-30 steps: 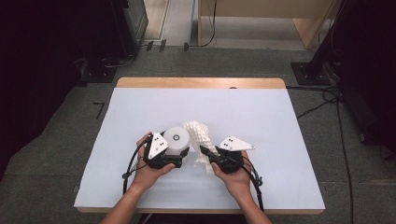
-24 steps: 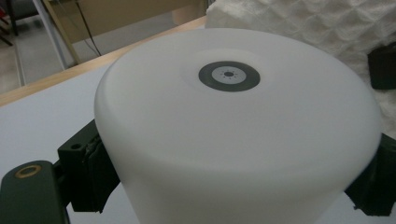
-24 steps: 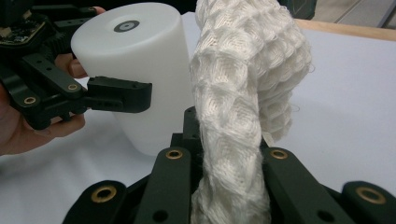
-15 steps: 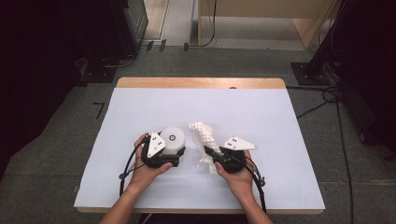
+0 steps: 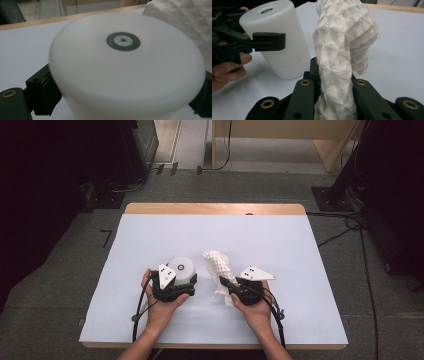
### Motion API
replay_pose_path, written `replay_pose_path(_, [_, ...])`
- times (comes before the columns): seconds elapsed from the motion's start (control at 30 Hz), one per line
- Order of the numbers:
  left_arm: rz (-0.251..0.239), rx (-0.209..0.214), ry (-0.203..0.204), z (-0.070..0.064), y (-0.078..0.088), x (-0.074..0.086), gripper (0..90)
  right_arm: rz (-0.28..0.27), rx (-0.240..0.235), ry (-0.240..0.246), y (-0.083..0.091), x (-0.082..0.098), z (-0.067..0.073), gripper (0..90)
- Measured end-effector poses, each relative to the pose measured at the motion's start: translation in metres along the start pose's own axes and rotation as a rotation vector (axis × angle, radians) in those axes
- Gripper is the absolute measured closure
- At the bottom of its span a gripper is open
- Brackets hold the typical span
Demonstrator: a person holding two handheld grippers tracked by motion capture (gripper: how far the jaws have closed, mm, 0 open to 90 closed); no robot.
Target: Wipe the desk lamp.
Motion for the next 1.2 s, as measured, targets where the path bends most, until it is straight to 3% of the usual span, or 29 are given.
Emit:
replay_pose_path(0.03, [0.0, 0.0, 0.0, 0.0, 0.0, 0.0, 5.6, 0.0, 0.0, 0.0, 0.0, 0.0, 0.0, 79.0])
replay_pose_path(0.07, [0.009, -0.032, -0.006, -0.002, -0.002, 0.0, 5.7, 0.001, 0.002, 0.004, 0.0, 0.0, 0.0, 78.9])
replay_pose_path(0.13, [0.012, -0.035, 0.003, -0.001, -0.002, 0.0, 7.6, 0.001, 0.002, 0.004, -0.001, 0.0, 0.0, 78.9])
replay_pose_path(0.2, [0.018, -0.01, 0.025, 0.001, -0.003, 0.0, 8.3, 0.006, 0.0, 0.002, -0.001, 0.001, 0.002, 79.0])
replay_pose_path(0.33, [0.017, 0.029, -0.005, 0.004, -0.003, 0.0, 8.6, 0.009, -0.005, 0.005, -0.003, 0.002, 0.003, 79.0])
replay_pose_path(0.43, [0.001, 0.112, 0.01, 0.01, -0.001, -0.003, 8.6, 0.014, -0.006, 0.014, -0.004, 0.002, 0.004, 79.0])
replay_pose_path(0.6, [-0.113, 0.255, 0.003, 0.016, 0.015, -0.018, 8.7, 0.023, -0.018, 0.017, -0.007, 0.005, 0.009, 79.0])
replay_pose_path(0.63, [-0.142, 0.299, 0.002, 0.016, 0.02, -0.022, 8.7, 0.035, -0.027, 0.025, -0.01, 0.007, 0.013, 79.0])
replay_pose_path(0.7, [-0.139, 0.329, -0.003, 0.017, 0.021, -0.023, 8.7, 0.044, -0.04, 0.039, -0.013, 0.009, 0.018, 79.0])
replay_pose_path(0.77, [-0.137, 0.339, -0.002, 0.016, 0.02, -0.022, 8.7, 0.049, -0.048, 0.037, -0.014, 0.009, 0.021, 79.0])
replay_pose_path(0.9, [-0.106, 0.364, -0.043, 0.009, 0.016, -0.019, 8.7, 0.036, -0.074, 0.072, -0.013, 0.006, 0.032, 79.0])
replay_pose_path(1.2, [-0.069, 0.396, -0.086, 0.0, 0.011, -0.015, 8.7, 0.0, -0.084, 0.073, -0.004, -0.003, 0.033, 79.0])
Point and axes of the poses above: each handheld gripper's, and its own axes: y roughly backward along the jaws, x roughly out of its underside, z roughly to its left, the point moved 3 cm from there along -y, roughly forward along the jaws, and after that the axes turned 7 degrees about x, right-handed, at the moved point
